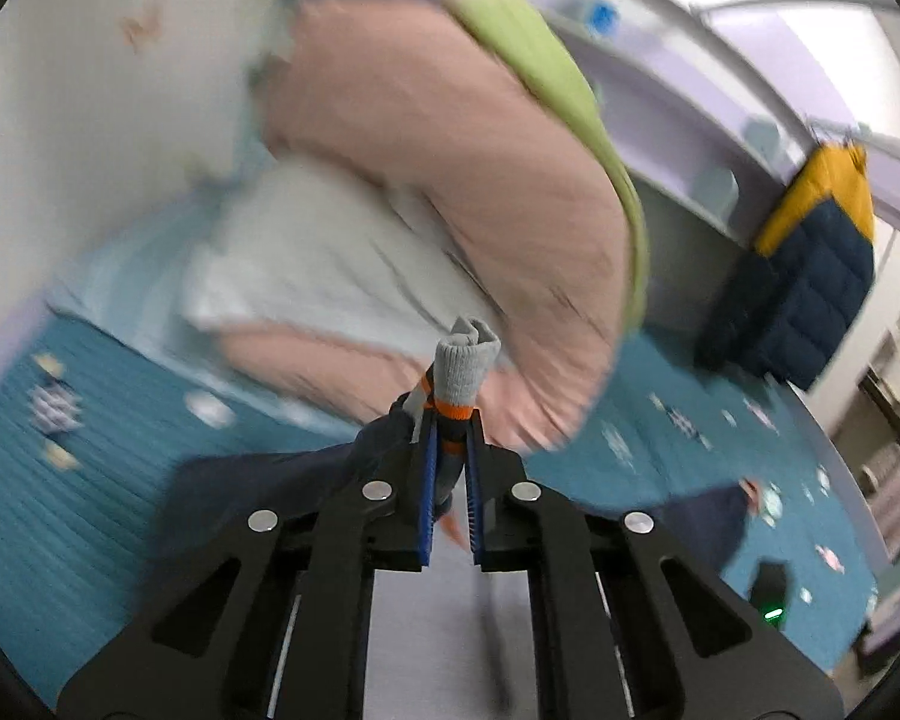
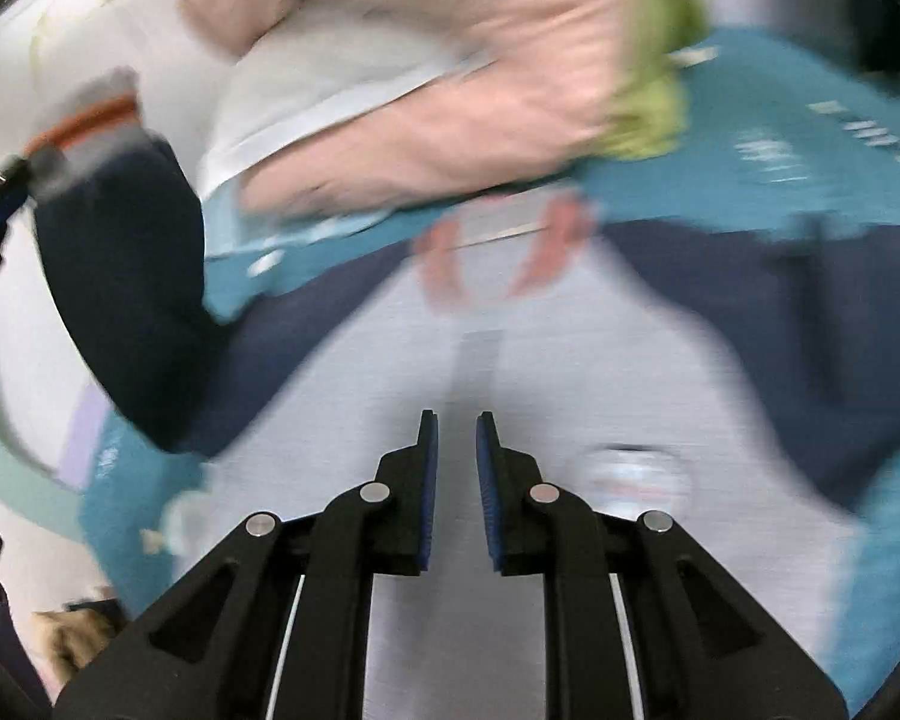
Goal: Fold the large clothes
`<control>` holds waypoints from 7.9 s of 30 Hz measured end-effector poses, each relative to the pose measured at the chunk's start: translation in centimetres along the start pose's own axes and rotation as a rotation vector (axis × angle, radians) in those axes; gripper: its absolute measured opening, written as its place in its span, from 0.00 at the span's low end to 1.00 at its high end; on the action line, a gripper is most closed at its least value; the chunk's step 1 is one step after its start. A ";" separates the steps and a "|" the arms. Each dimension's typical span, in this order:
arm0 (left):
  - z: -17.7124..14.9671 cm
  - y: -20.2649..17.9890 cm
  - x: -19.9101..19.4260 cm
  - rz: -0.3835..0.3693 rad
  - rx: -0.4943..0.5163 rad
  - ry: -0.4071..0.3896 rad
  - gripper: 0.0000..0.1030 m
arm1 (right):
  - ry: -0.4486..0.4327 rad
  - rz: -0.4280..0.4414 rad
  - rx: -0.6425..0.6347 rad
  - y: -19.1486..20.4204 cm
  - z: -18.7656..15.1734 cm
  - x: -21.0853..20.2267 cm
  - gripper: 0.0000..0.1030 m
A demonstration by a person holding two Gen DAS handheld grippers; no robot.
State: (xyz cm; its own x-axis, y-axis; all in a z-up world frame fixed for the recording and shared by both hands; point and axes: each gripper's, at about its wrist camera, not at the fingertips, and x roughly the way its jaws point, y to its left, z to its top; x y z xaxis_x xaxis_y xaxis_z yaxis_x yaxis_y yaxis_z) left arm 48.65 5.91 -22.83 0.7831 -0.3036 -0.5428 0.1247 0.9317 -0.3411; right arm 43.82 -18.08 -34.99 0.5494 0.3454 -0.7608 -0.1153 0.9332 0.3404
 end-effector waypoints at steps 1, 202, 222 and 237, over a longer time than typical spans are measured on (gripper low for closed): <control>-1.2 -1.6 1.9 -0.025 -0.004 0.034 0.08 | -0.023 -0.034 0.024 -2.3 -0.3 -1.6 0.14; -4.6 18.5 21.3 0.318 -0.061 0.614 0.59 | 0.145 0.111 0.405 -16.3 8.3 10.2 0.38; -2.3 13.2 11.1 0.274 0.027 0.299 0.05 | -0.019 0.178 0.391 -13.0 7.4 2.1 0.04; -11.1 11.0 -11.7 0.159 -0.043 0.184 0.05 | 0.004 0.253 0.220 -7.2 -4.1 -14.2 0.04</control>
State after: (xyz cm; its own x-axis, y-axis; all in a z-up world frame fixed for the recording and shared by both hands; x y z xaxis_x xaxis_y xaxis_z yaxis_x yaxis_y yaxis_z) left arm 34.06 17.53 -28.76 0.6664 -0.1884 -0.7214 -0.0208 0.9625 -0.2706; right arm 33.43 -29.30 -28.90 0.5231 0.5639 -0.6390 -0.0659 0.7743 0.6294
